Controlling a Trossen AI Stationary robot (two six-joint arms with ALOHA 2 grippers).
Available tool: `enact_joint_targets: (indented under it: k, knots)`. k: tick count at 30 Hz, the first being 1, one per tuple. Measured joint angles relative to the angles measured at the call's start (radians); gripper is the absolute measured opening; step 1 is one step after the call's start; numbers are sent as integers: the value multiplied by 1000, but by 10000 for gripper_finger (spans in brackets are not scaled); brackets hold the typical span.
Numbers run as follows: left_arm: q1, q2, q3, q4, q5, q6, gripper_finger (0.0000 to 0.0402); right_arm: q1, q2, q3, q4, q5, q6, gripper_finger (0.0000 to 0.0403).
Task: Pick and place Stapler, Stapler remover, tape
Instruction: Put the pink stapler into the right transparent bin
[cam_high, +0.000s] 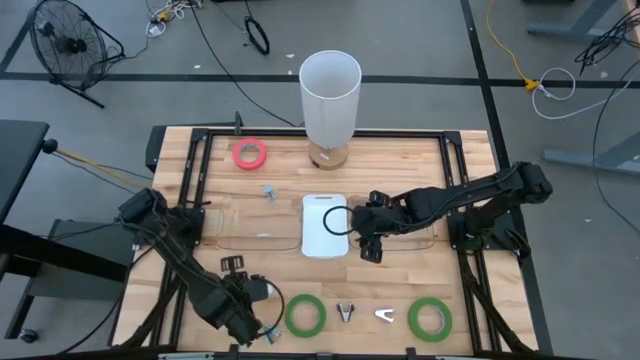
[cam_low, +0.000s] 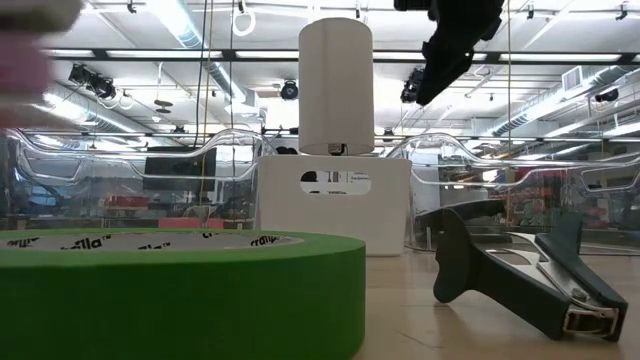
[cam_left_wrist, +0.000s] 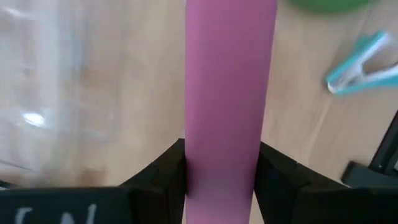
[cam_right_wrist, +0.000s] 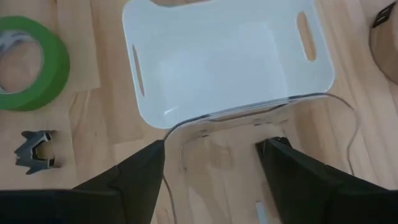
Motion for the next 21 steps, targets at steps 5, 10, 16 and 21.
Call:
enact_joint_targets:
  k: [5,10,16,21]
  knots:
    - [34,0,176,-101,-135,107,147,0,44,0,22,0,-18,274]
    - [70,-2,313,-170,-250,206,147,0,80,0,106,-22,-50,274]
    - [137,-2,386,-199,-328,315,147,27,109,0,270,-50,-130,274]
    - [200,-2,399,-199,-342,356,147,48,111,0,347,-13,-171,274]
